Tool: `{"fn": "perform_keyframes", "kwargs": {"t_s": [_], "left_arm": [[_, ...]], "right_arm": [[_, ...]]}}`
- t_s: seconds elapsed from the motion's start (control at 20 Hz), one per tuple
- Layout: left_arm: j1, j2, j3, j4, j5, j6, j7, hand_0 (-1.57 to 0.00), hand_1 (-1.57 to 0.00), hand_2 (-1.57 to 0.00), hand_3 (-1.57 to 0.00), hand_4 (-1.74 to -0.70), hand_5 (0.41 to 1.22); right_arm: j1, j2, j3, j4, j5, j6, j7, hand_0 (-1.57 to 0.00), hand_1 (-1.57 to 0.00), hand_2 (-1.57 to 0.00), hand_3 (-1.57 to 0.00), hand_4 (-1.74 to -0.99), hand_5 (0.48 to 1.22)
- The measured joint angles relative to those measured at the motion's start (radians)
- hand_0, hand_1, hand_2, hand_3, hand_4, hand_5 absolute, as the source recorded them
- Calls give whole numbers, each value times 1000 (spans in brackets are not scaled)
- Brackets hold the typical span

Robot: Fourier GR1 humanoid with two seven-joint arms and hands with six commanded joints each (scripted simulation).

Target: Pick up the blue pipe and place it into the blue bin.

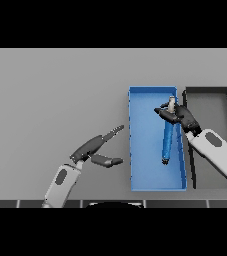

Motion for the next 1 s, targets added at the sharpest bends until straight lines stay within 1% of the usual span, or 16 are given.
{"fn": "perform_keyframes", "kwargs": {"t_s": [0.05,0.1,0.15,0.3,0.5,0.65,0.7,0.75,0.85,0.95,1.0], "left_arm": [[8,0,-1,-13,7,-1,0,1,1,1,1,-886,428],[23,-4,-14,-20,1,-1,-3,1,1,1,1,-886,428],[20,-2,-9,-23,7,-3,2,1,1,1,1,-886,426],[13,-3,-8,-24,4,1,11,1,1,1,1,-885,427],[11,-1,-9,-22,1,0,13,1,1,1,1,-887,429],[12,-4,-12,-22,-4,4,8,1,1,1,1,-887,431],[14,-4,-13,-24,-4,4,0,1,1,1,1,-886,431],[11,0,-7,-23,1,2,9,1,1,1,1,-886,431],[22,2,-13,-18,-11,6,-9,1,1,1,1,-885,431],[29,9,-14,5,-23,5,-20,1,1,1,1,-885,431],[36,10,-16,12,-27,6,-37,1,1,1,1,-885,431]], "right_arm": [[-10,-11,25,-4,17,34,-13,-196,-179,-179,-105,-1110,979],[-12,-18,42,-8,25,51,-21,-156,-143,-143,-84,-1083,934],[-8,-23,52,-12,20,63,13,-125,-114,-114,-67,-1078,898],[-28,-34,85,-3,10,65,13,-63,-58,-58,-34,-1056,817],[-47,-31,126,9,31,73,13,-25,-23,-23,-13,-1036,713],[-61,-32,140,24,34,87,13,-13,-11,-11,-6,-1022,672],[-59,-33,142,30,38,88,12,-10,-9,-9,-5,-1020,666],[-71,-32,147,37,41,100,13,-8,-7,-7,-4,-1022,665],[-81,-36,155,33,26,107,13,-6,-5,-5,-3,-1022,658],[-77,-33,164,38,38,110,4,-6,-5,-5,-3,-1022,649],[-72,-32,164,40,38,114,-5,-6,-5,-5,-3,-1022,643]]}}
